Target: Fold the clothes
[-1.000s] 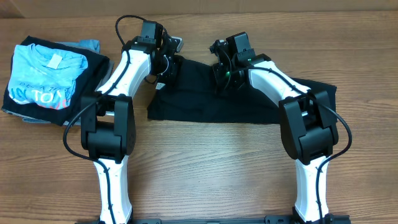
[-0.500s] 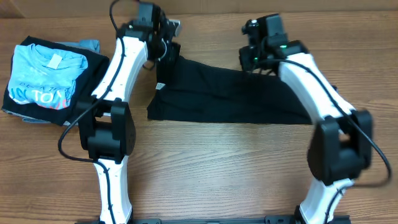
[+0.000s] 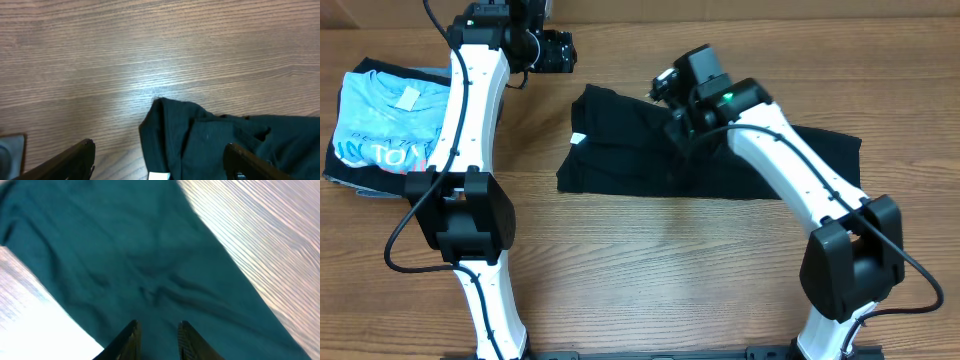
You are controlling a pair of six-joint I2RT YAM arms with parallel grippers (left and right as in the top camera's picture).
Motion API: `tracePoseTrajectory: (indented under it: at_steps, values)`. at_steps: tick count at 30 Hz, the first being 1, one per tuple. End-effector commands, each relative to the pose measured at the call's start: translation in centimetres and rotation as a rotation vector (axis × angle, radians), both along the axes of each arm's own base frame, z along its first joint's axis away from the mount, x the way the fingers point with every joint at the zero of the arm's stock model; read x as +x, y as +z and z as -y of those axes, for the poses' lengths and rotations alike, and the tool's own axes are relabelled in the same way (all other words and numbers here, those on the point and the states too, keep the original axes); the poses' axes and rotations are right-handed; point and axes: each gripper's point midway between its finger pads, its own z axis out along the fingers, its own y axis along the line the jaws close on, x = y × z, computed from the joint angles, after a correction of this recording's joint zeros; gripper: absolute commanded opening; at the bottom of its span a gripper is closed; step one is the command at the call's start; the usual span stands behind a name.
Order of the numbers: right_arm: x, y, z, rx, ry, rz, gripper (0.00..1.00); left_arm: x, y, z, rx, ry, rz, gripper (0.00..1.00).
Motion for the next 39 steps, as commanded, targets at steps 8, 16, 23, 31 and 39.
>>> tracePoseTrajectory:
  at_steps: [8,16,23,31,39]
  values:
    - [0.6,-6.5,-6.1,-0.137,0.238,0.091,0.47,0.1,0.9,-1.2,0.087,0.045,0.024,0.88]
    - [2.4,-5.5,-9.9,-0.076,0.282,0.234,0.62,0.6,-0.8,-4.2,0.082,0.158,-0.015,0.9]
    - [1.8,-7.6,-11.2,-0.127,0.403,0.25,0.63,0.8,-2.3,-5.3,0.083,0.176,-0.042,0.92]
    - [1.8,-10.1,-13.0,-0.174,0.513,0.295,0.61,1.1,-2.1,-5.3,0.082,0.176,-0.029,0.93]
    - [3.6,-11.0,-12.8,-0.213,0.461,0.358,0.48,1.0,-2.2,-5.3,0.082,0.176,-0.034,0.93]
